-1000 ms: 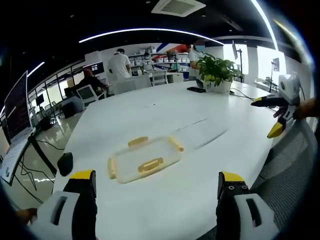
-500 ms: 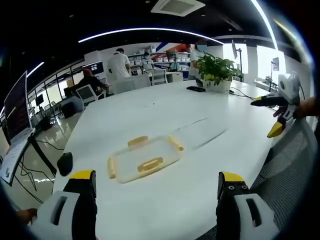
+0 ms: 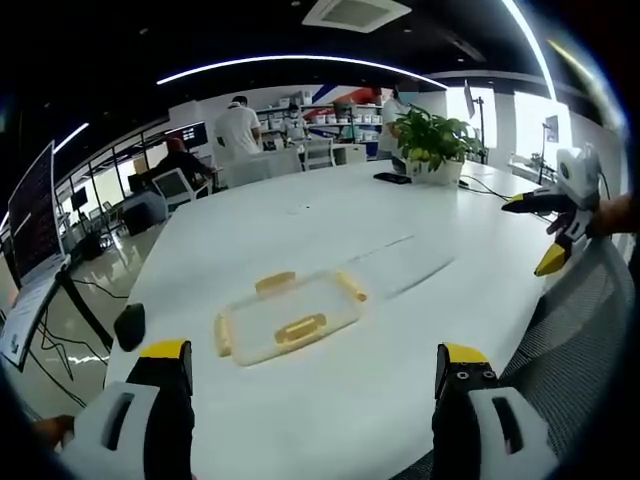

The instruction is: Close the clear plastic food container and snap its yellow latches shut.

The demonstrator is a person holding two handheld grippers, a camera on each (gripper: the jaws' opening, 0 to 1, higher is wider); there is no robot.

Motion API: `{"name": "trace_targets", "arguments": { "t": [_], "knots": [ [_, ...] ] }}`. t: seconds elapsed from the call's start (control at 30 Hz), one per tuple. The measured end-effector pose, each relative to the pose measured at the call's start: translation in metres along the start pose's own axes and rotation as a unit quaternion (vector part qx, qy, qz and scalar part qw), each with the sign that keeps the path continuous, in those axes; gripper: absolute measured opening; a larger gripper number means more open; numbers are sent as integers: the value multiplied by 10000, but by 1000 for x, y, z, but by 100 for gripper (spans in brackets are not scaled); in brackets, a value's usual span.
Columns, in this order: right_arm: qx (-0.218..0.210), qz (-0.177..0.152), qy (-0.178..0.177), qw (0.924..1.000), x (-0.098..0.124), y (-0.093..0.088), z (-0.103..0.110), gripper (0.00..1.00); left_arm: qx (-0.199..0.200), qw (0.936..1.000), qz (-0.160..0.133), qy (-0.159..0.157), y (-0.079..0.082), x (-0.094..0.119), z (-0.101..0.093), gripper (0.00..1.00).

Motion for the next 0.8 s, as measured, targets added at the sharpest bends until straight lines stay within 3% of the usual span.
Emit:
{"name": "trace_targets", "arguments": {
  "t": [0.6, 0.8],
  "knots": [
    [73, 128, 47, 9999, 0, -3, 1, 97, 49, 10000, 19, -33, 1, 0, -3, 99],
    [-100, 145, 80, 9998, 1, -3, -1, 97, 50, 9999, 55, -67, 1, 1, -3, 99]
  ]
}}
Point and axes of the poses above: the point that each gripper's makers call its tool centre point, and the gripper's own axes: x roughly backward along the fingers, z roughly to its left, y roughly out of its top, the point moved 4 cm from there along x, roughly backward along the fingers
